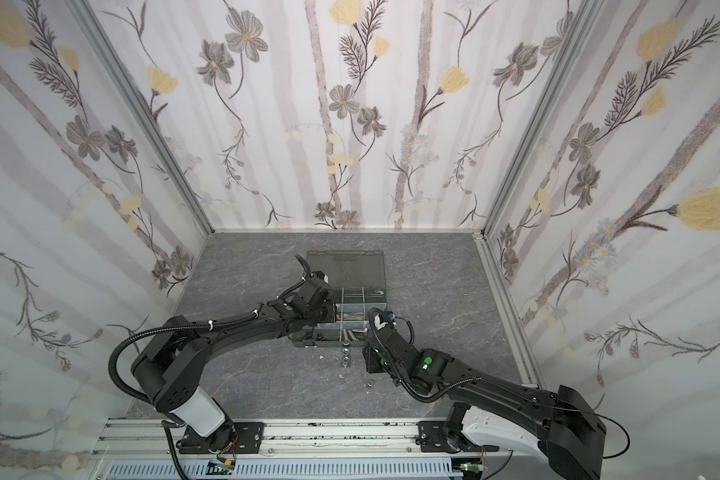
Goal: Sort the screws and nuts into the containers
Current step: 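Lower the wing nut into the compartment and open the left gripper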
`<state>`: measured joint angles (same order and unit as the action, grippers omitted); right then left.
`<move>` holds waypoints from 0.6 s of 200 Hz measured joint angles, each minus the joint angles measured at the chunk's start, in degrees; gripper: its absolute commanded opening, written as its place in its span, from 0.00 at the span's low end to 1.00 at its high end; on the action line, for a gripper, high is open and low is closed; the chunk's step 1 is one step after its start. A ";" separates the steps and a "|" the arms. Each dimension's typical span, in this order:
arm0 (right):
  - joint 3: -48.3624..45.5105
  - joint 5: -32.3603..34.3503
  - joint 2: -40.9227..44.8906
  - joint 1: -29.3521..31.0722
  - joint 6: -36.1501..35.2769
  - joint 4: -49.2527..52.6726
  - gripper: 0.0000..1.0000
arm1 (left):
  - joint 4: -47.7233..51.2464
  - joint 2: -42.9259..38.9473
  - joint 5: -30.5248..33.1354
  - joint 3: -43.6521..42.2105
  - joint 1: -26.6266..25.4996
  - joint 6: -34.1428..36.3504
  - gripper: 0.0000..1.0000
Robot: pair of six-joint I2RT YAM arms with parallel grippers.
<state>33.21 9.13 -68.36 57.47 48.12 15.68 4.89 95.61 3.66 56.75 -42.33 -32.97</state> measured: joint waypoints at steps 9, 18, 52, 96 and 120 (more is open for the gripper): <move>0.04 0.00 -0.24 0.00 0.00 -0.02 0.36 | -0.15 0.35 -0.15 0.15 0.04 0.02 0.31; 0.17 -0.02 -0.42 0.00 0.00 0.00 0.37 | -0.17 0.48 -0.22 0.24 0.17 0.04 0.33; 0.59 0.00 -0.46 -0.07 0.00 -0.02 0.36 | -0.31 0.24 -0.22 0.33 0.33 0.15 0.39; -0.07 0.31 0.66 -0.04 0.00 -0.55 0.37 | -0.61 -5.14 -0.24 -2.71 0.33 -0.61 0.40; -1.84 0.42 0.39 -0.07 0.00 -1.09 0.37 | -0.42 -10.19 -0.48 -6.88 0.33 -1.90 0.41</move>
<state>31.38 9.54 -67.96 57.41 48.12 14.59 4.47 85.43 3.18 49.87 -42.00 -34.87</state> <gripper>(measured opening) 0.372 0.408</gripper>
